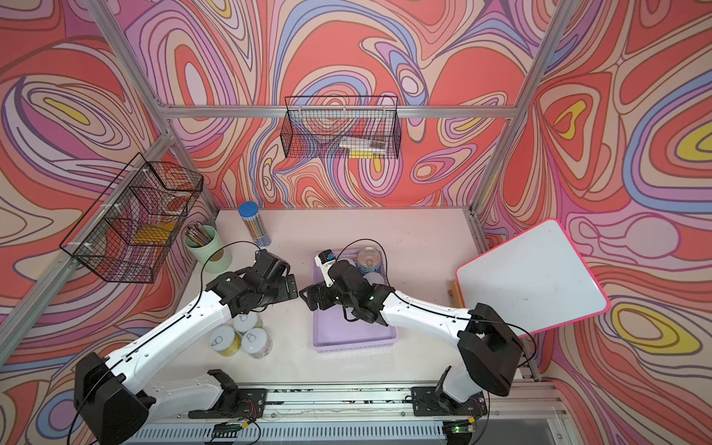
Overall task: Put the canned food in the basket
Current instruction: Pick up the canned food from the center of the board.
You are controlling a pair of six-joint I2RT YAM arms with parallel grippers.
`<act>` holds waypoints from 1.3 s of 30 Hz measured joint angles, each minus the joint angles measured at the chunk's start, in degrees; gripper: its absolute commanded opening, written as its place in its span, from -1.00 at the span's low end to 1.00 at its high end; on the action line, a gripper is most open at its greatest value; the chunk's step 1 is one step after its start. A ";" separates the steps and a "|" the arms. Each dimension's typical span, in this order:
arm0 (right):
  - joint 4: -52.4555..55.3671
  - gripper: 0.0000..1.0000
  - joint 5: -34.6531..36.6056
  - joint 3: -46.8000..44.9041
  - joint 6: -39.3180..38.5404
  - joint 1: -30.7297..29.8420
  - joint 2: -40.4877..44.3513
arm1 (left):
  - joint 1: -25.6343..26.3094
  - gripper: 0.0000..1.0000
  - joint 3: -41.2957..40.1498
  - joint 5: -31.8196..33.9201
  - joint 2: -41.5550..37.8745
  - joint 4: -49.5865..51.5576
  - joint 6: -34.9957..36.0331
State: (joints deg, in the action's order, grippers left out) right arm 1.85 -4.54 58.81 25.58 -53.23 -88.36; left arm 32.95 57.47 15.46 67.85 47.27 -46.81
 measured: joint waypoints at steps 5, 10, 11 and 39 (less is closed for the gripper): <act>-0.22 0.76 0.15 2.75 -0.26 -3.23 -3.19 | -3.15 0.98 -2.89 1.05 -4.98 3.50 -1.01; -0.26 0.76 0.31 4.37 -0.68 -5.60 -4.72 | -6.99 0.98 -5.88 1.16 -8.68 5.11 -1.68; -0.26 0.76 0.33 4.72 -0.72 -6.03 -5.03 | -7.85 0.98 -6.49 1.09 -9.27 5.29 -1.68; -3.13 0.76 -1.16 1.88 -6.49 -7.93 -1.70 | -25.14 0.98 -10.03 -6.32 -0.94 1.60 5.25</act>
State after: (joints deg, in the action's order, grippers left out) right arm -1.28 -5.69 60.69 19.09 -61.17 -90.06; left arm 7.81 47.44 9.15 66.92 48.86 -41.56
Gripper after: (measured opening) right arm 0.879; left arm 0.990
